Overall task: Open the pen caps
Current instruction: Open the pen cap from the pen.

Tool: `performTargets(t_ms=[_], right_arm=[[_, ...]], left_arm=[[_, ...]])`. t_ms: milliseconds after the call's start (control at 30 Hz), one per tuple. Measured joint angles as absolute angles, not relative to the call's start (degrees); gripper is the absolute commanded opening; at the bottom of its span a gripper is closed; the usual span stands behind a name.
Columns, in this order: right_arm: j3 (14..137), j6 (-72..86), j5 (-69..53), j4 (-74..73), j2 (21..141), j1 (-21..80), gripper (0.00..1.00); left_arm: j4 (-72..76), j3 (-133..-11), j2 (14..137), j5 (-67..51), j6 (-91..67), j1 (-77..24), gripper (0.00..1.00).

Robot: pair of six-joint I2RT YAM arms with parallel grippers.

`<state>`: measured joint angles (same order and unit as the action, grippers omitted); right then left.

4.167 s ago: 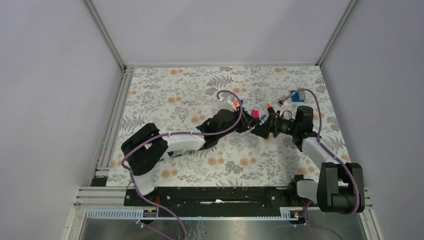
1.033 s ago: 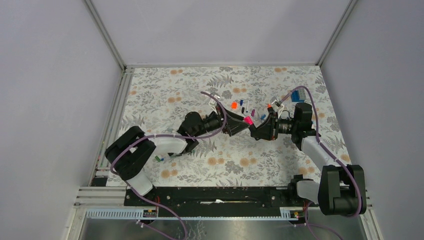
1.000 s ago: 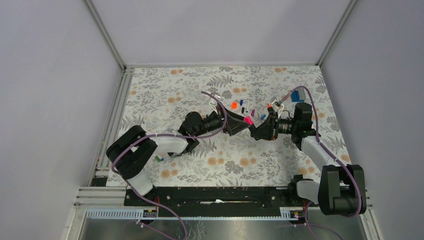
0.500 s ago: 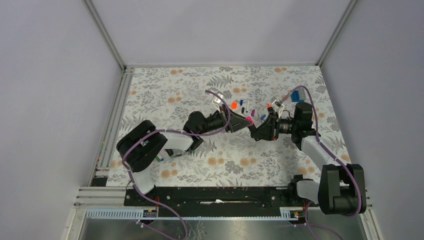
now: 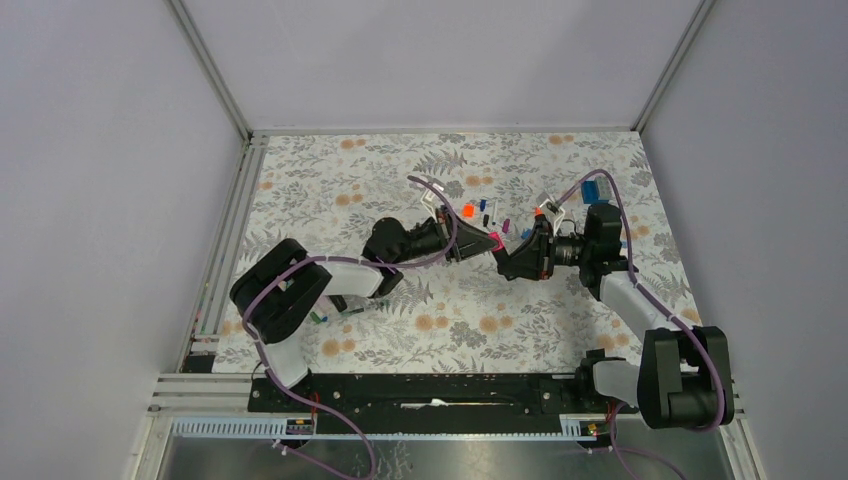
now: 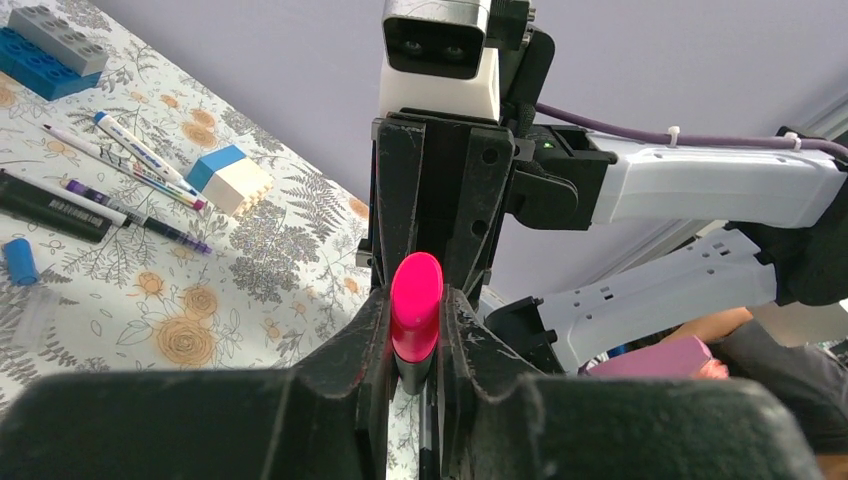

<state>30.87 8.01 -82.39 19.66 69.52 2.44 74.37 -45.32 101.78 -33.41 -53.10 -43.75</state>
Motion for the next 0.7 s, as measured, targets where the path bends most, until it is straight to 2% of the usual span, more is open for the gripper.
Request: performTargets(t_ms=[433, 700], right_arm=[[32.64, 9.82, -78.41, 26.33, 68.29, 4.43, 0.00], [32.80, 10.92, -77.23, 28.01, 66.37, 4.84, 0.00]], left_arm=[[60.58, -50.68, 96.14, -41.52, -47.33, -39.44, 0.00], [55.59, -50.76, 92.51, -42.24, -46.02, -38.70, 0.00]])
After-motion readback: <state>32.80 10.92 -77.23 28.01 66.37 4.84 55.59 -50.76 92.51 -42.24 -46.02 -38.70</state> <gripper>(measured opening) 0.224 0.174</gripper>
